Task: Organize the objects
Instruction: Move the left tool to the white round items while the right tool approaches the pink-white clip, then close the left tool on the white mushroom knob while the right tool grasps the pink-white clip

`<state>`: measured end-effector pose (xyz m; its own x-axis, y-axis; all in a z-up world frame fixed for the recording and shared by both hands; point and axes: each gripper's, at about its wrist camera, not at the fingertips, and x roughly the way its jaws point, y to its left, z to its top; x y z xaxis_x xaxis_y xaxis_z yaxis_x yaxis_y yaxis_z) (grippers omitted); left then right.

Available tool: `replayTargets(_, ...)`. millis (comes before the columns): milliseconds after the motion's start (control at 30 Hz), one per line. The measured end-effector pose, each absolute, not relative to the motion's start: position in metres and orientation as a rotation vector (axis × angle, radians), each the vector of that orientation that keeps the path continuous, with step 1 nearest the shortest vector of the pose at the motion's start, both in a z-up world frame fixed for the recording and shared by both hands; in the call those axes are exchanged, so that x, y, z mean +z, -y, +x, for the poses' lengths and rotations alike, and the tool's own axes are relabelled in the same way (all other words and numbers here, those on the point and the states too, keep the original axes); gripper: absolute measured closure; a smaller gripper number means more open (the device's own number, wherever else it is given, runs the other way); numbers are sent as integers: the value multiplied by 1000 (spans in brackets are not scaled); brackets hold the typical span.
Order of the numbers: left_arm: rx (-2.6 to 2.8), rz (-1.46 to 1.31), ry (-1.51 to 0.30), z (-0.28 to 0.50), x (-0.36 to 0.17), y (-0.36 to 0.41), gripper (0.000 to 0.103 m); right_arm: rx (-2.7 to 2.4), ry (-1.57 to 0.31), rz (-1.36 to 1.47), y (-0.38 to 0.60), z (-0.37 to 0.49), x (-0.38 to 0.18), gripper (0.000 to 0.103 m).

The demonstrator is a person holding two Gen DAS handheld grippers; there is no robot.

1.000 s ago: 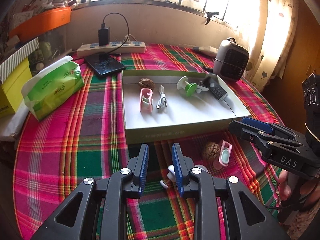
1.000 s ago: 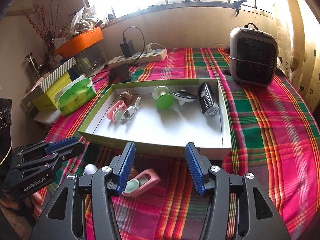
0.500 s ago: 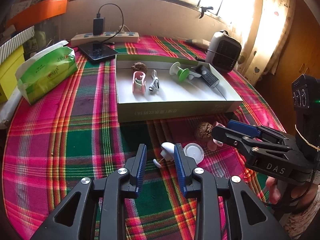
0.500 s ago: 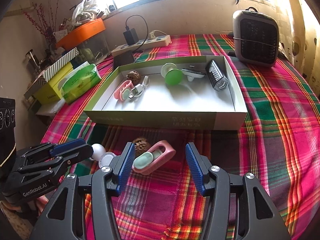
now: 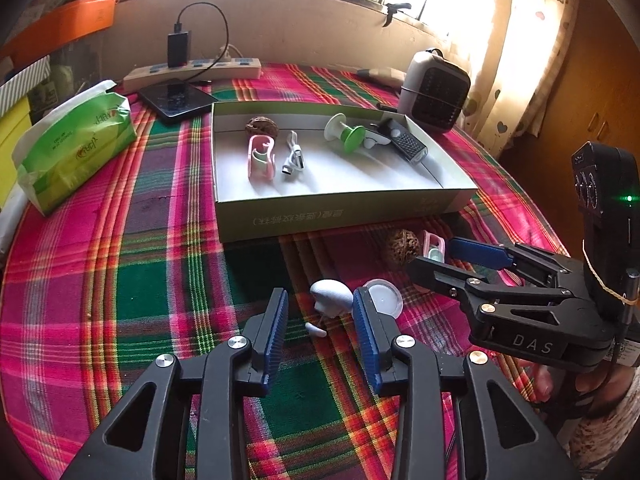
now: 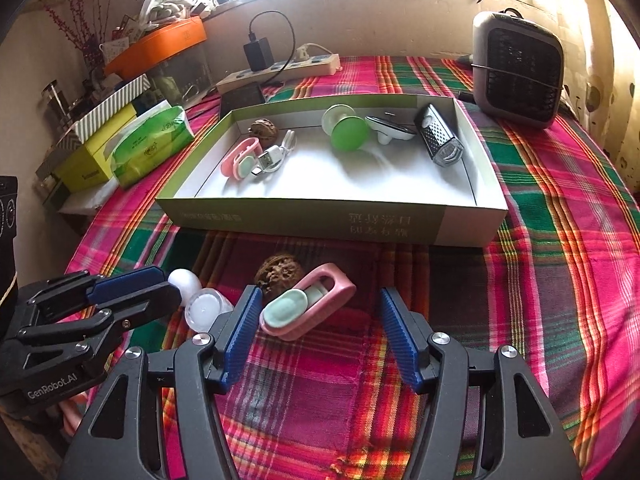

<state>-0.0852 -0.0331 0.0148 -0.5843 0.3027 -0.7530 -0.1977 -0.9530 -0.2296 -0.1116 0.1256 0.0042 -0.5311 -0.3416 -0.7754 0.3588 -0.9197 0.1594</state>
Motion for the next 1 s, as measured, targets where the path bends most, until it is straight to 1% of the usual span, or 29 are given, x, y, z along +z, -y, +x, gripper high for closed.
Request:
replayTargets(633, 2612, -1293, 128, -92, 8, 29, 71, -2533, -229, 1236, -125, -110, 0, 42)
replayTargets(733, 2620, -1291, 106, -91, 8, 27, 71, -2533, -232, 1230, -125, -110, 0, 42)
replayTargets(800, 2624, -1291, 106, -91, 8, 27, 73, -2532, -226, 1230, -126, -111, 0, 42)
replayTargets(900, 2638, -1300, 109, -92, 7, 28, 79, -2533, -231, 1228, -126, -111, 1, 42)
replayTargets(1000, 2640, -1301, 106, -93, 8, 28, 79, -2530, -226, 1227, -126, -111, 1, 43)
